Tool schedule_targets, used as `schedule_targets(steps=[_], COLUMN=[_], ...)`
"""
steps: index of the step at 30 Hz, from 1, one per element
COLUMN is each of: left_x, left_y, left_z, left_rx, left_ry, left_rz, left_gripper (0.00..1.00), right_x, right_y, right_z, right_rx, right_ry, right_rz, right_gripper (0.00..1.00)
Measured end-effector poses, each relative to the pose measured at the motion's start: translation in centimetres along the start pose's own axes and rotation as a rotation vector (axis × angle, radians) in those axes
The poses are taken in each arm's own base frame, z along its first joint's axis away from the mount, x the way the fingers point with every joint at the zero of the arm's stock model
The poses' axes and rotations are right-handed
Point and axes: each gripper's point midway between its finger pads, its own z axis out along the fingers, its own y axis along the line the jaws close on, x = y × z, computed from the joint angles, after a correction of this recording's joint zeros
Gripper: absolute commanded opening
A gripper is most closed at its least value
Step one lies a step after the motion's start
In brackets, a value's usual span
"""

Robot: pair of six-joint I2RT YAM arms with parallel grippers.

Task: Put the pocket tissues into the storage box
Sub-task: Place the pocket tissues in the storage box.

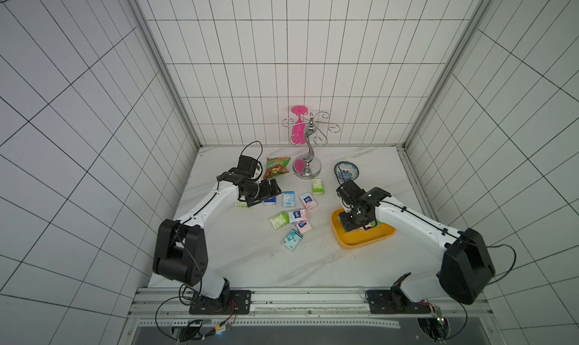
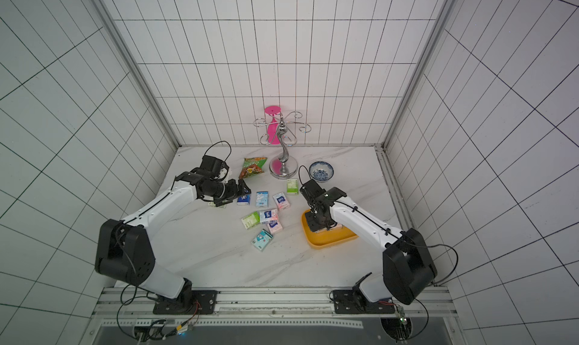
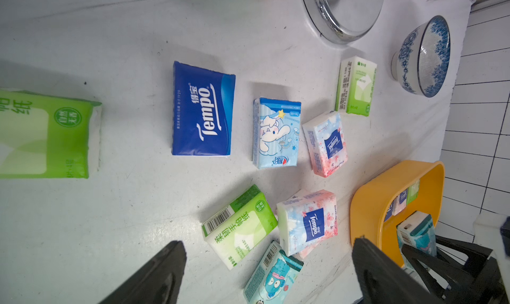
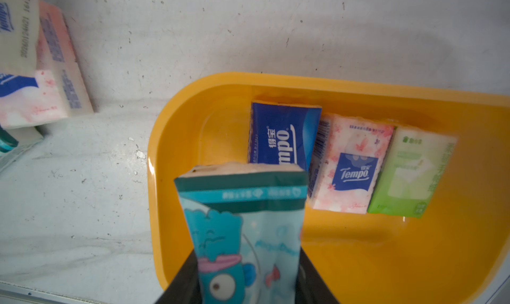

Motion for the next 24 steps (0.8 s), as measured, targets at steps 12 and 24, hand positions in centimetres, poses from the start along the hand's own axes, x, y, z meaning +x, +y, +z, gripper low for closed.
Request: schedule_targets(steps=[12,24], left_x=[-0.1,-0.1], left_y=[0.3,0.4], left_z=[0.0,0.0], left_rx=[-0.016,-0.018], left_ry=[-0.008,-0.006], left_rz=[0.0,0.0], left_gripper=[0.97,0.97], right_x=[-0.6,-1.5], right_y=[0.7,0.5], right_z=[3.4,2.7], right_rx=[-0.001,-0.064], right_ry=[0.05,0.019], right_rz=[-0.008,0.052], right_gripper=[0.5,0.72])
